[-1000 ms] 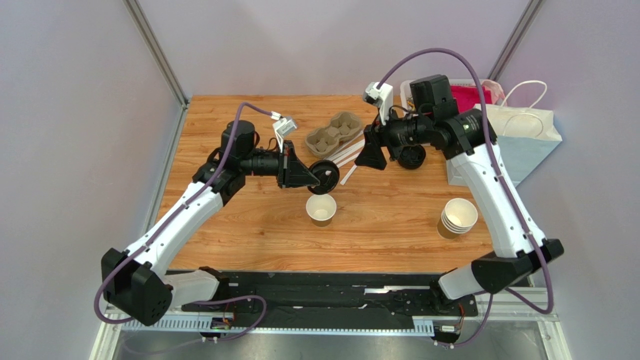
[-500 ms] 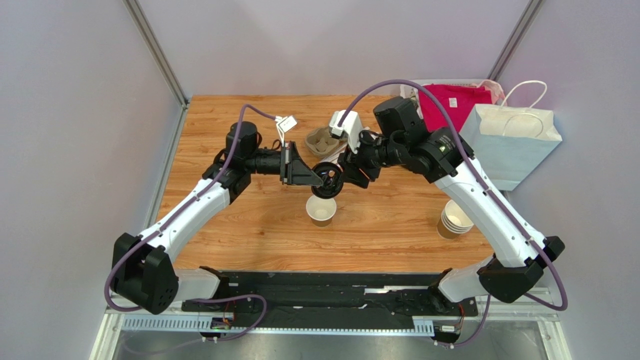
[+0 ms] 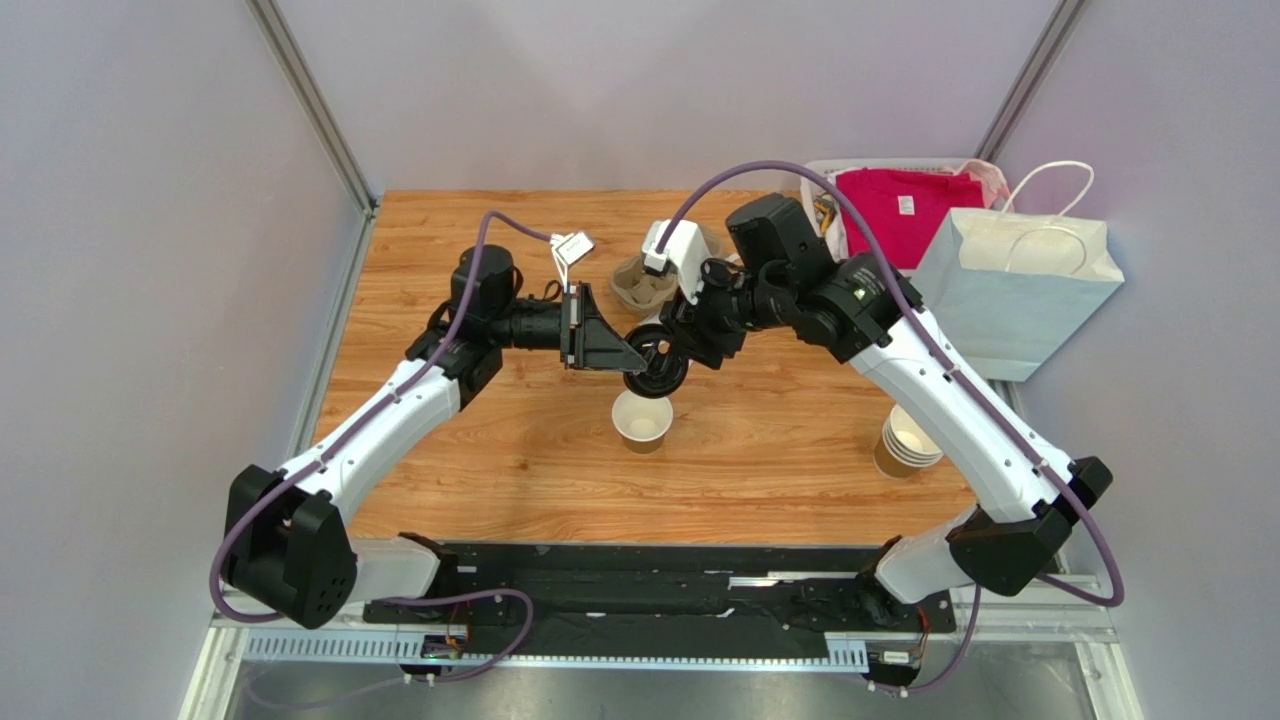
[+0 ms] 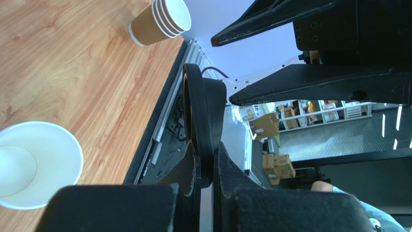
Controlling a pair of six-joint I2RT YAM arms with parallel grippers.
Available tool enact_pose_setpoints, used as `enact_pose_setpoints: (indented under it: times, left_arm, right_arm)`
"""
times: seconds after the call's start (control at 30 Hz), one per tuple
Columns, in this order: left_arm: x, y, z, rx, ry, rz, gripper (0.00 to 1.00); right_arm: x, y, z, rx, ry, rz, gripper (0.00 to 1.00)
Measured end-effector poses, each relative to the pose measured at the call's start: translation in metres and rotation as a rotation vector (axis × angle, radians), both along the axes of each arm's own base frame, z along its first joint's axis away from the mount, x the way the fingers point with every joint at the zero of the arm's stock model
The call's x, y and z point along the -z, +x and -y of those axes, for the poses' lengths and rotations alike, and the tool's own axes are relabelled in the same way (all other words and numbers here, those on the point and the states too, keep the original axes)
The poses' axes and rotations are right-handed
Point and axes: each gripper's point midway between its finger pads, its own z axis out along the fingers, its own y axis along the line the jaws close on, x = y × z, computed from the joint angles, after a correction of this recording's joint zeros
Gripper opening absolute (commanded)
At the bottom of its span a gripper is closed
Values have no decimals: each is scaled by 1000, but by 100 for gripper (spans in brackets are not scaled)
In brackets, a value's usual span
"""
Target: Pack the takeout coffee
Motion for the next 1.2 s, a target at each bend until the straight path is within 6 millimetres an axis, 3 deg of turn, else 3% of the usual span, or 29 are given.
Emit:
enact_pose_setpoints:
  times: [0.47,0.6,0.63,0.7,0.73,0.77,0.83,0.87,1.03,1.2]
  left_arm:
    - [-3,-2,0,14,-17,-3,0]
    - [1,-3,0,11,-15,-22,0]
    - [1,-2,0,7,-16,-22,2]
    - [2,-1,0,2,-15,-35,15]
    - [1,-1,0,0,-16,-37,38]
    - [1,-1,0,-1,-17,-37,53]
    - [2,0,0,0,-16,-22,76]
    - [3,0,0,-1,-9,-26,81]
    - [19,10,-19,-78,59,-43,90]
    - [15,37,-78,-311,115,34,92]
  right_arm:
    - [10,6,-11,10,-33,36,36]
    - [14,5,-13,5,-46,47,14]
    - [15,4,-13,2,-51,46,5]
    - [16,4,-14,-1,-61,56,0]
    - [17,4,-14,-2,-67,61,0]
    - [17,4,-13,0,-70,65,0]
    - [15,7,-14,6,-68,77,0]
    - [15,8,-14,9,-69,79,0]
    - [26,10,-7,31,-110,75,0]
    - [47,9,1,50,-173,42,0]
